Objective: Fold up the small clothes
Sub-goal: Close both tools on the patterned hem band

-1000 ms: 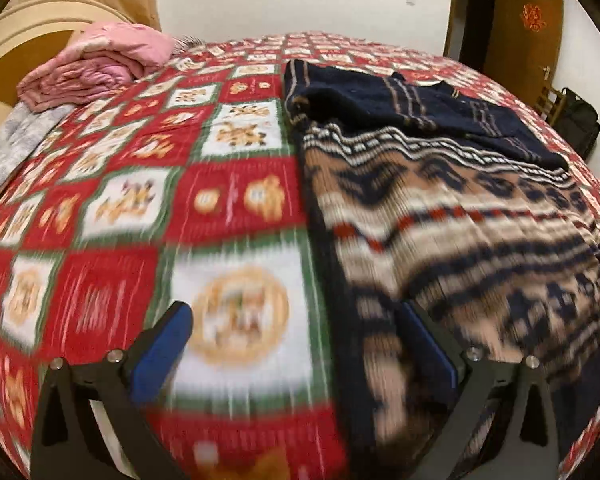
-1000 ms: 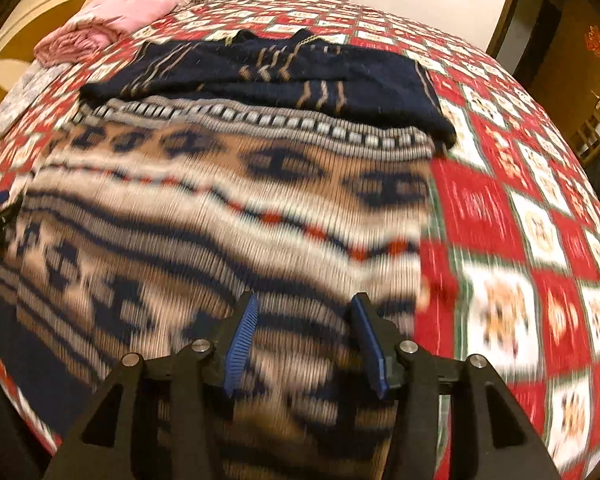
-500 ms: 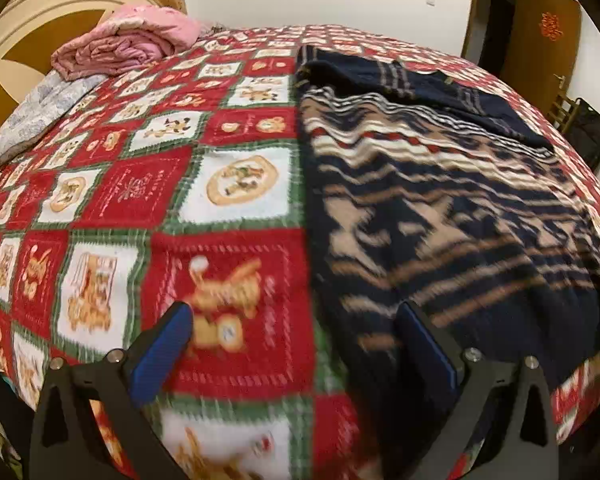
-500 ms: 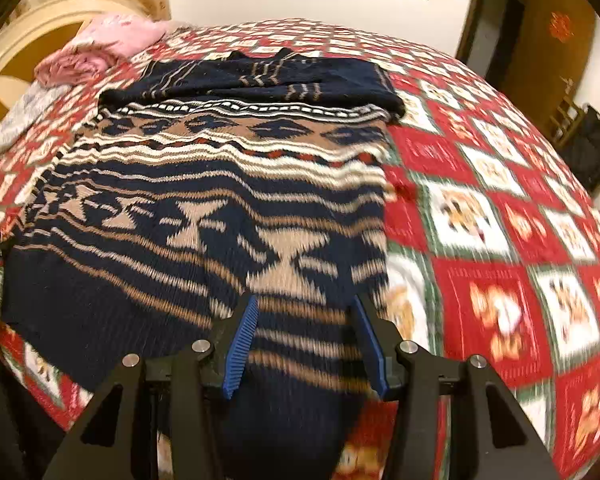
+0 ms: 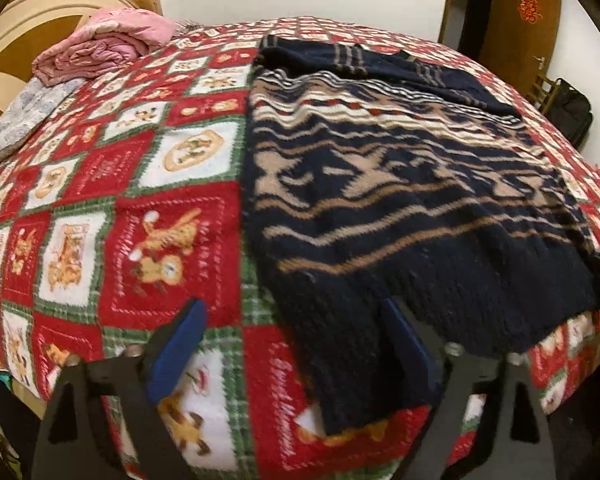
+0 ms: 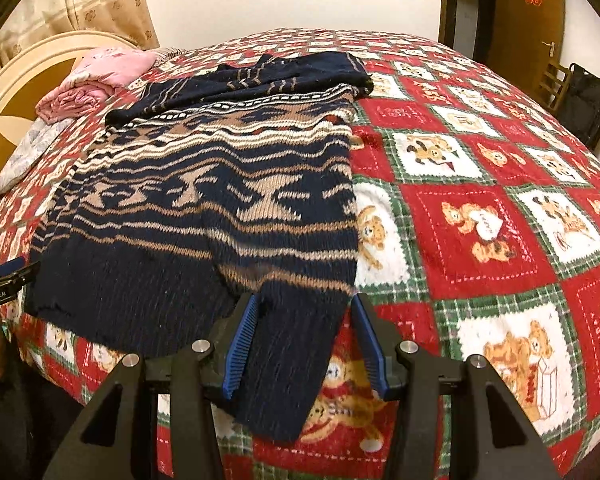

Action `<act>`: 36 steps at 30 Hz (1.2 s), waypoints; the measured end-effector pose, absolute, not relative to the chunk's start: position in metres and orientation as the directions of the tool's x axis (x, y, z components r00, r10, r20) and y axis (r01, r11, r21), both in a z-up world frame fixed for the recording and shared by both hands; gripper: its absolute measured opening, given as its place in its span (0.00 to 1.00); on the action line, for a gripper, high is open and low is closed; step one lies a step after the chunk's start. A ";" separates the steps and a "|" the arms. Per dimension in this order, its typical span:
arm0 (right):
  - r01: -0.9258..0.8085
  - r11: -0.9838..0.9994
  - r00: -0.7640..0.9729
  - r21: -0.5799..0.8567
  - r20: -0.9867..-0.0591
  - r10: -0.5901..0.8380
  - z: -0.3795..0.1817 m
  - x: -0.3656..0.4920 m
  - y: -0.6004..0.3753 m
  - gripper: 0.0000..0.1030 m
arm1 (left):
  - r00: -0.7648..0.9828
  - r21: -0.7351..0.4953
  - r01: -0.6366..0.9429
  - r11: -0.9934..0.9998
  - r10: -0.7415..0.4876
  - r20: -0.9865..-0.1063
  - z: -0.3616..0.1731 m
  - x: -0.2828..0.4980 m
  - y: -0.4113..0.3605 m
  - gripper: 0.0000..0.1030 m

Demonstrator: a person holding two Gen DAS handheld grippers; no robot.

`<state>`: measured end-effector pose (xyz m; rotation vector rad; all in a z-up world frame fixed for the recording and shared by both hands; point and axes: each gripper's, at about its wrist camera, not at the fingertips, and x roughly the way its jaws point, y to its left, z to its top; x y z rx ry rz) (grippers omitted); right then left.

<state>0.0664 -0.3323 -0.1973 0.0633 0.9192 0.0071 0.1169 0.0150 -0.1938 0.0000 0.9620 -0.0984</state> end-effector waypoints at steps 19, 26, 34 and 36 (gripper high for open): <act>0.038 0.974 0.562 0.222 -0.811 0.163 -0.207 0.049 -0.345 0.48 | 0.518 -0.105 0.119 0.987 -0.152 -0.842 -0.195 0.104 0.007 0.60; 0.077 0.960 0.587 0.268 -0.790 0.174 -0.210 0.048 -0.352 0.31 | 0.529 -0.216 0.073 0.974 -0.222 -0.819 -0.197 0.106 0.020 0.59; -0.011 0.943 0.687 0.332 -0.682 0.248 -0.183 0.035 -0.346 0.12 | 0.535 -0.322 0.065 0.945 -0.305 -0.788 -0.189 0.107 0.034 0.12; -0.015 0.938 0.702 0.346 -0.664 0.256 -0.178 0.034 -0.348 0.12 | 0.553 -0.334 0.061 0.940 -0.311 -0.773 -0.185 0.107 0.037 0.12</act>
